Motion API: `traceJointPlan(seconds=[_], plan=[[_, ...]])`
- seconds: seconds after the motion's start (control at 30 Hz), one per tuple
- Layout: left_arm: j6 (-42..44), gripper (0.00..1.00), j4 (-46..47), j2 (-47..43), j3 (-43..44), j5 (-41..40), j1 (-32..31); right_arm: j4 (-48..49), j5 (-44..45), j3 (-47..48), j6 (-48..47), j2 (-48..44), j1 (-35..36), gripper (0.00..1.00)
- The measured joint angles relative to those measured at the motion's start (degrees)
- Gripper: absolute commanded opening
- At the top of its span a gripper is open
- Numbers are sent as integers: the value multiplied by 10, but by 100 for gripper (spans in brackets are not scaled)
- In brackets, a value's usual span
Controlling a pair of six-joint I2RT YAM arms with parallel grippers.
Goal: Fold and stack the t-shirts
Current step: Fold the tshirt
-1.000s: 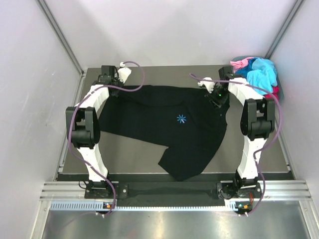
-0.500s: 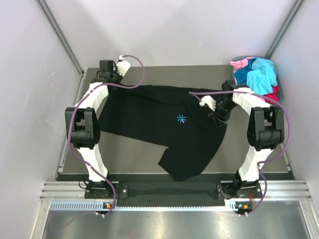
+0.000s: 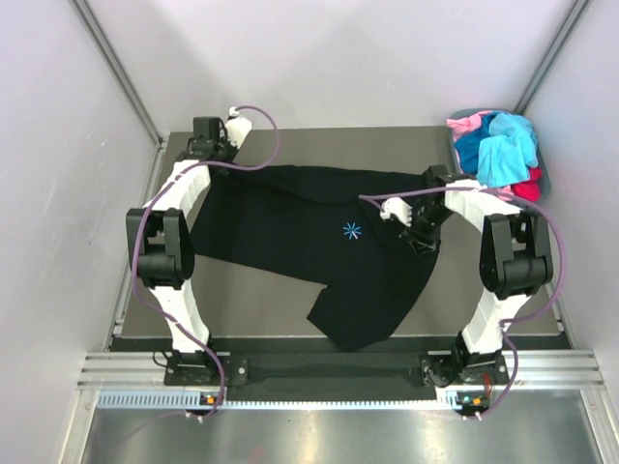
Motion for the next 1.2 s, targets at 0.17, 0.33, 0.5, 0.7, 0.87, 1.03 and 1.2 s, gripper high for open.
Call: traceJointPlan(seconds=[0.17,0.33,0.5,0.7,0.87,1.03,1.2], plan=[[0,0,0,0,-4,-3,0,17,10,-26,-1,0,11,43],[0,0,-1,0,-11,-8,0,35,17,-39,-2,0,12,43],[0,0,-1,0,-15,-8,0,58,28,-52,7,-9,17,37],[0,0,-1,-1,-17,-9,-2,89,49,-59,24,-12,22,13],[0,0,-3,-6,-19,-8,-2,101,59,-67,33,-25,22,11],[0,0,-4,-16,-20,0,-2,96,69,-62,37,-57,22,9],[2,0,-4,-29,-22,17,-2,74,73,-12,48,-87,22,4]])
